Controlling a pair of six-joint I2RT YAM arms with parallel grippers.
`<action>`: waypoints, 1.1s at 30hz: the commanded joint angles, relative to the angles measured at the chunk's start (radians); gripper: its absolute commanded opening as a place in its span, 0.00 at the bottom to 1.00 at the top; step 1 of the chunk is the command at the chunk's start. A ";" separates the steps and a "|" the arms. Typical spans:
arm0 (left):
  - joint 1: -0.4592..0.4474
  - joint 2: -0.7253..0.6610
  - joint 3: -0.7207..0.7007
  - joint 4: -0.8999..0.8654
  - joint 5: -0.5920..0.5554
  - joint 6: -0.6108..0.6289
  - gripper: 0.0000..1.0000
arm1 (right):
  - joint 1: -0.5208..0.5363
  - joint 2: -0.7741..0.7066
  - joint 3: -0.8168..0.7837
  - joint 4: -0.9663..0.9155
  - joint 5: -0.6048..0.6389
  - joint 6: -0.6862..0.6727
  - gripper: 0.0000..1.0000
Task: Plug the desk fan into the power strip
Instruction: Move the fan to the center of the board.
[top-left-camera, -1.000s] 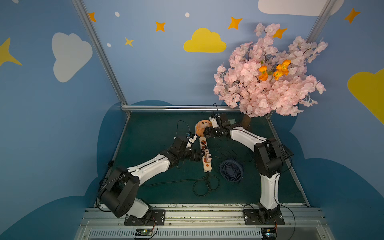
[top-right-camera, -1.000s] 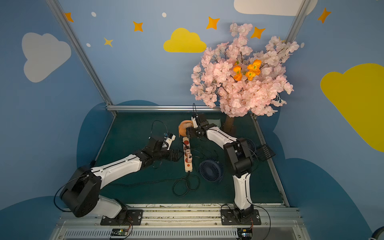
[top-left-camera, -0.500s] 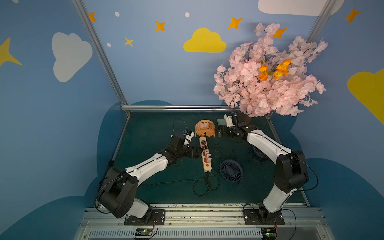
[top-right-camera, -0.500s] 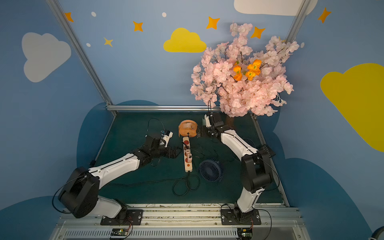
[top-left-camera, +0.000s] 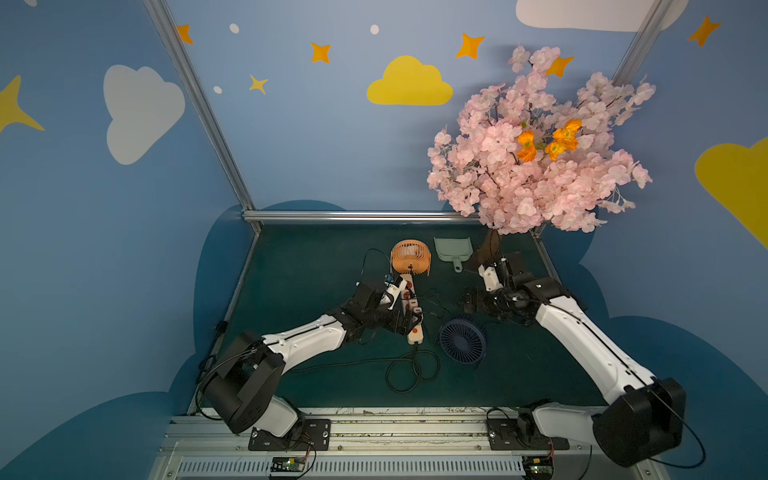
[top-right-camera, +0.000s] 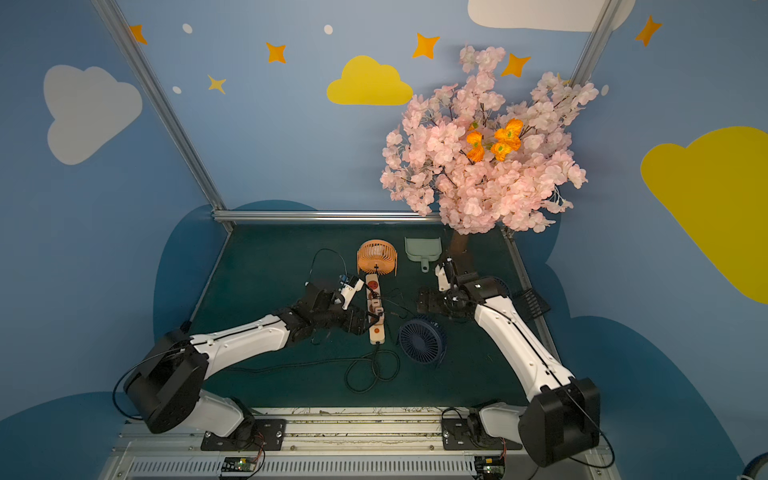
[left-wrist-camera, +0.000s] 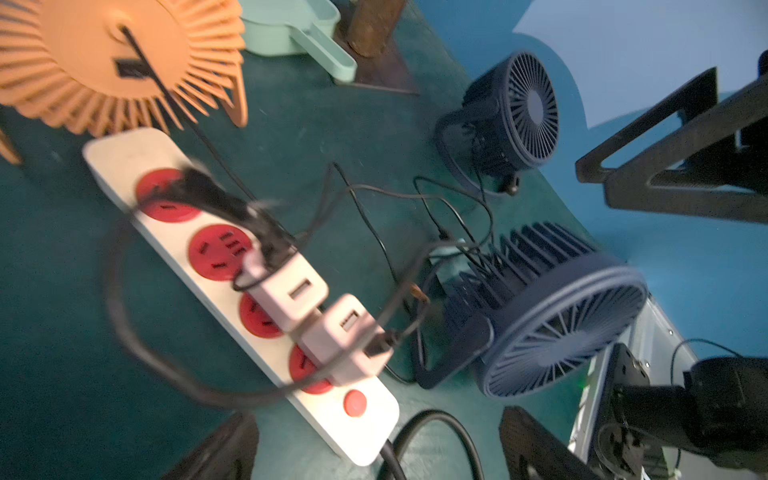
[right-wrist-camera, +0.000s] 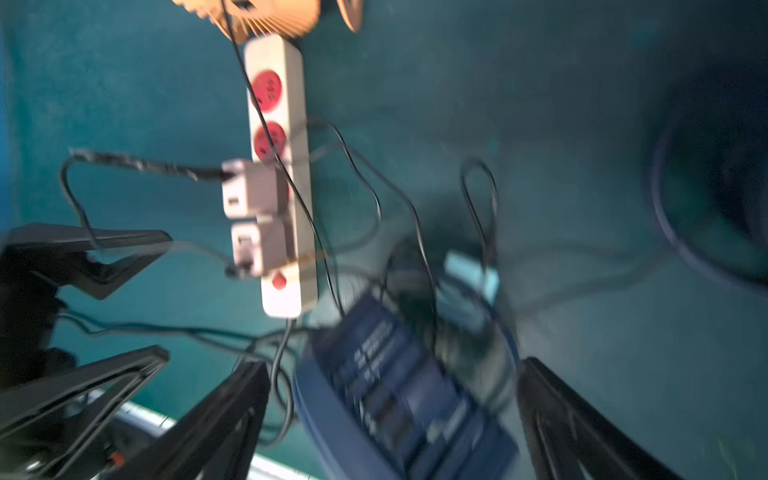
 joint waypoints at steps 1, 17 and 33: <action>-0.062 -0.016 -0.018 0.004 -0.014 -0.018 0.96 | -0.014 -0.105 -0.087 -0.166 -0.091 0.059 0.97; -0.074 0.085 -0.031 -0.014 -0.091 -0.105 0.97 | 0.190 -0.140 -0.313 0.337 -0.297 0.263 0.96; 0.014 -0.006 -0.082 -0.033 -0.129 -0.086 0.97 | 0.229 -0.157 -0.207 0.210 -0.050 0.283 0.94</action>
